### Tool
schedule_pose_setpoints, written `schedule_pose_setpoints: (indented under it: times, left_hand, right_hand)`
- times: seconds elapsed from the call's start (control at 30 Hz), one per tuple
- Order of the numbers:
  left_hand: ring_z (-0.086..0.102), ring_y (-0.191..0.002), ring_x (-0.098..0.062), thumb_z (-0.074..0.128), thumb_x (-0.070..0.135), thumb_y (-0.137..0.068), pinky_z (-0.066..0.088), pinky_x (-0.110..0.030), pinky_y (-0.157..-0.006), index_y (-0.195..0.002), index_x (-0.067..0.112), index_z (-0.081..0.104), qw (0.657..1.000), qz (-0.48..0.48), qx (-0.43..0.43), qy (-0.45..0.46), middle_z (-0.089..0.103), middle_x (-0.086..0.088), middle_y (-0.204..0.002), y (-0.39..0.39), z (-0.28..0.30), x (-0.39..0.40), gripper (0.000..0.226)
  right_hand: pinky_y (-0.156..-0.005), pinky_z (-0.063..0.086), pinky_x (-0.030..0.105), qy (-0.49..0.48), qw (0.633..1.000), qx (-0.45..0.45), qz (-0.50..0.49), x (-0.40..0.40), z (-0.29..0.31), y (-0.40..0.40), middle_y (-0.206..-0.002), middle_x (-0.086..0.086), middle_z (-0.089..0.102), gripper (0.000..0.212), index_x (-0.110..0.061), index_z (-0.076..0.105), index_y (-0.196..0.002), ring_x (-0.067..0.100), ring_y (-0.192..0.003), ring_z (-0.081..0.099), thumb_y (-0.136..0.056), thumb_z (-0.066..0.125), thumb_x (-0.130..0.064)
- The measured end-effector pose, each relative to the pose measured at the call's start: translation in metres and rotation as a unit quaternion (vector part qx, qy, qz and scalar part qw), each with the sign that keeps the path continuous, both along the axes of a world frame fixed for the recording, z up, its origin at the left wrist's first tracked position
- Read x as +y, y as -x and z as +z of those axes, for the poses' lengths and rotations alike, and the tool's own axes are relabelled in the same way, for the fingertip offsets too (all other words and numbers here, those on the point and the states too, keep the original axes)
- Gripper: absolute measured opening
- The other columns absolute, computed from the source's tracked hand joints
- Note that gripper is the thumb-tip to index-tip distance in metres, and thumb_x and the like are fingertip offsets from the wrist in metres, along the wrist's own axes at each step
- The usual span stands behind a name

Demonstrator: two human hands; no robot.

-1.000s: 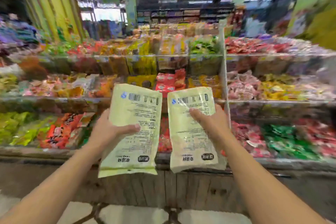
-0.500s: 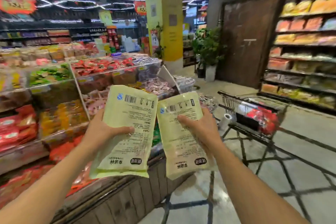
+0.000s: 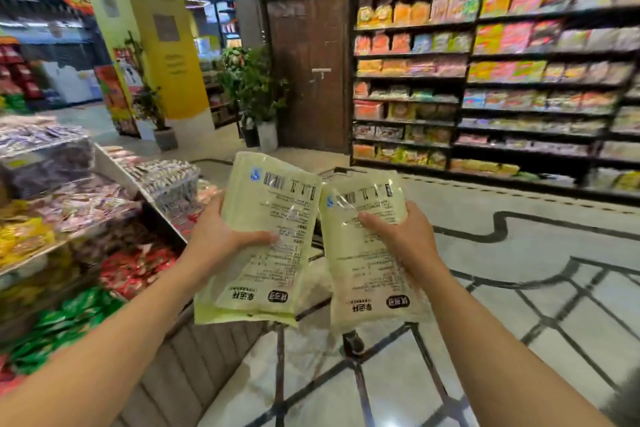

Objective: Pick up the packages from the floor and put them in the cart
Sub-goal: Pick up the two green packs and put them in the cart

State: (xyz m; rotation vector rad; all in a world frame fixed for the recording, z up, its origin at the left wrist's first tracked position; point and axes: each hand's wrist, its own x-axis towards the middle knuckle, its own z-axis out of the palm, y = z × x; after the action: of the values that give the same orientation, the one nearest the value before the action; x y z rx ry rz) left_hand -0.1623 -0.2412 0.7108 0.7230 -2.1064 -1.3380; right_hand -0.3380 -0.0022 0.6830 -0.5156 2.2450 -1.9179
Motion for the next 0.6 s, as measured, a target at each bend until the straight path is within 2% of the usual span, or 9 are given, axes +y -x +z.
schedule_pose_setpoints:
  times: [0.1, 0.17, 0.27, 0.4, 0.5, 0.6]
  left_hand:
    - [0.068, -0.089, -0.016, 0.101, 0.026, -0.052, 0.054, -0.032, -0.063, -0.13, 0.033, 0.041, 0.999, -0.038, -0.004, -0.012, 0.064, 0.009, -0.107, 0.069, -0.003, 0.006, 0.098]
    - [0.074, -0.087, -0.023, 0.102, 0.025, -0.05, 0.061, -0.039, -0.061, -0.129, 0.029, 0.046, 0.998, -0.057, -0.014, -0.02, 0.069, 0.002, -0.11, 0.116, -0.011, 0.0, 0.097]
    - [0.078, -0.085, -0.027, 0.104, 0.026, -0.047, 0.066, -0.048, -0.065, -0.136, 0.029, 0.049, 0.997, -0.075, -0.021, -0.023, 0.073, -0.002, -0.111, 0.188, -0.022, -0.011, 0.104]
    - [0.076, -0.09, -0.026, 0.103, 0.028, -0.048, 0.065, -0.047, -0.069, -0.131, 0.033, 0.047, 0.996, -0.088, -0.014, -0.03, 0.071, -0.001, -0.112, 0.283, -0.031, -0.034, 0.101]
    - [0.074, -0.093, -0.026, 0.103, 0.031, -0.048, 0.065, -0.045, -0.068, -0.141, 0.029, 0.043, 0.995, -0.095, -0.017, -0.04, 0.068, -0.001, -0.115, 0.351, -0.031, -0.056, 0.111]
    - [0.074, -0.093, -0.027, 0.102, 0.026, -0.05, 0.064, -0.046, -0.07, -0.13, 0.03, 0.046, 0.996, -0.08, -0.019, -0.044, 0.068, 0.0, -0.112, 0.411, -0.023, -0.076, 0.098]
  right_hand:
    - [-0.067, 0.063, 0.034, -0.007, 0.999, -0.007, -0.04, 0.019, -0.006, 0.057, -0.1, -0.004, 0.076, 0.053, -0.027, 0.062, -0.115, 0.016, -0.086, 0.077, -0.075, 0.091, -0.046]
    - [-0.068, 0.063, 0.034, -0.011, 0.998, -0.004, -0.06, 0.026, -0.01, 0.095, -0.101, -0.004, 0.076, 0.054, -0.025, 0.062, -0.117, 0.017, -0.087, 0.077, -0.075, 0.091, -0.045]
    - [-0.067, 0.062, 0.034, -0.019, 0.996, 0.0, -0.092, 0.026, -0.02, 0.156, -0.102, -0.003, 0.075, 0.055, -0.023, 0.061, -0.118, 0.016, -0.086, 0.076, -0.076, 0.091, -0.043]
    - [-0.08, 0.065, 0.045, -0.027, 0.992, -0.005, -0.125, 0.007, -0.026, 0.242, -0.105, -0.003, 0.077, 0.057, -0.025, 0.061, -0.119, 0.018, -0.089, 0.077, -0.075, 0.092, -0.044]
    - [-0.08, 0.066, 0.046, -0.039, 0.989, -0.005, -0.139, -0.008, -0.019, 0.308, -0.105, -0.003, 0.076, 0.061, -0.026, 0.06, -0.122, 0.018, -0.089, 0.077, -0.074, 0.092, -0.046]
    - [-0.081, 0.066, 0.051, -0.032, 0.987, -0.004, -0.158, -0.018, -0.01, 0.371, -0.104, -0.004, 0.078, 0.07, -0.028, 0.064, -0.121, 0.02, -0.09, 0.078, -0.064, 0.091, -0.059]
